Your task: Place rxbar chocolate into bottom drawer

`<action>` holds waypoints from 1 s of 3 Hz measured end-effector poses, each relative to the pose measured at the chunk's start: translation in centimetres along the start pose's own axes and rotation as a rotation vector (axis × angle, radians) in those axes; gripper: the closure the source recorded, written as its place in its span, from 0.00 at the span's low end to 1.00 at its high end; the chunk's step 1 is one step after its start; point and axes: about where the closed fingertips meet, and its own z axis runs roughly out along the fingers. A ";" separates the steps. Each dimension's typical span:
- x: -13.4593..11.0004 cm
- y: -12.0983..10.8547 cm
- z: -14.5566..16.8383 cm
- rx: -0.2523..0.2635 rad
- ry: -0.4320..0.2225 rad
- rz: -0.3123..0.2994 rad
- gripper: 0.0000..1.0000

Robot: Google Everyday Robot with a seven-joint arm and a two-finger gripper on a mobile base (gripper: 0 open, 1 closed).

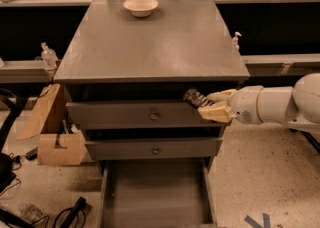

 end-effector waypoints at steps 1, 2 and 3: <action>6.1 1.0 1.8 -0.051 0.060 0.016 1.00; 11.4 2.3 2.8 -0.129 0.040 0.021 1.00; 17.2 3.7 4.7 -0.242 0.018 -0.075 1.00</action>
Offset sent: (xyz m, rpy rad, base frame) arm -0.0733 -0.0520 -0.2026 0.0340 0.0065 0.2992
